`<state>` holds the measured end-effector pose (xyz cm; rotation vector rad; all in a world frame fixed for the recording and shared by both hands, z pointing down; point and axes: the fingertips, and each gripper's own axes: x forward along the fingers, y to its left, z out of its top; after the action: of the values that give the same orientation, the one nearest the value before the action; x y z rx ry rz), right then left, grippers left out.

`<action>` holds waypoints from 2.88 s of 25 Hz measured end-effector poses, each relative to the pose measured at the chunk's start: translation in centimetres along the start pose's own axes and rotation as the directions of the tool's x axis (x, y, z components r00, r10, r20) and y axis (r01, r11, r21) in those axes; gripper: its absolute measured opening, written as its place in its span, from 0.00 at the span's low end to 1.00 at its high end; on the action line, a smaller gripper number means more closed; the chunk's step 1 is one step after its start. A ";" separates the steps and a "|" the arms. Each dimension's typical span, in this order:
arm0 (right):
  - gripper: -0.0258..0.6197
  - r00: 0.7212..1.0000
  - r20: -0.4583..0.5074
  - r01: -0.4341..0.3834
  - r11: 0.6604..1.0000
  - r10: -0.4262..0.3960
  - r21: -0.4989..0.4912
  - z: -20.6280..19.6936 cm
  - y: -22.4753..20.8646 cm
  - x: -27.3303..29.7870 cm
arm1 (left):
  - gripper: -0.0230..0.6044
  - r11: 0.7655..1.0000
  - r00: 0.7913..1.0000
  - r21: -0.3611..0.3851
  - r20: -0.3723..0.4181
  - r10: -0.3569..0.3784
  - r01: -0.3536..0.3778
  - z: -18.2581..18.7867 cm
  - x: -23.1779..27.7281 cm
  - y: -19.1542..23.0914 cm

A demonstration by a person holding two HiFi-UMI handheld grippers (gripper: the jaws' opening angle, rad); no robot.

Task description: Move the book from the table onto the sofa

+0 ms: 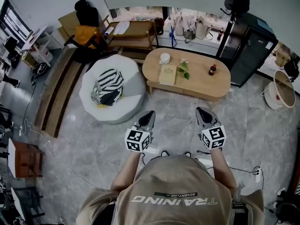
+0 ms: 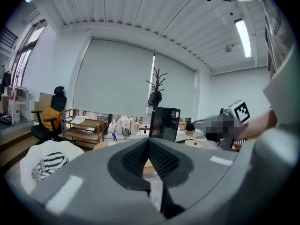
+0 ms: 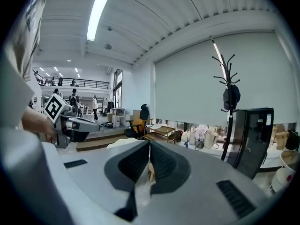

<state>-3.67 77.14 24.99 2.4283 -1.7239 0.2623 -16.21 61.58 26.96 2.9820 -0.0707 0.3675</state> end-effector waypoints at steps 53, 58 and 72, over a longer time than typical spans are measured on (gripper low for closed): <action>0.28 0.963 -0.252 -0.038 0.978 0.091 0.204 -2.0 -22.3 41.8 | 0.05 0.994 0.985 -0.043 -0.136 -0.104 0.099 6.0 38.2 29.4; 0.28 0.956 -0.290 0.037 0.961 0.046 0.274 -2.9 -21.9 46.5 | 0.05 0.985 0.968 -0.046 -0.184 -0.173 0.167 5.6 41.4 33.7; 0.35 0.870 -0.457 0.025 0.911 0.183 0.412 -12.4 -24.5 50.0 | 0.05 0.973 0.911 -0.168 -0.355 -0.211 0.160 -1.6 48.4 34.4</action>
<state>34.97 42.01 47.95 2.2450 -1.6492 1.2469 28.11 26.28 44.80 2.7008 0.2183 0.8550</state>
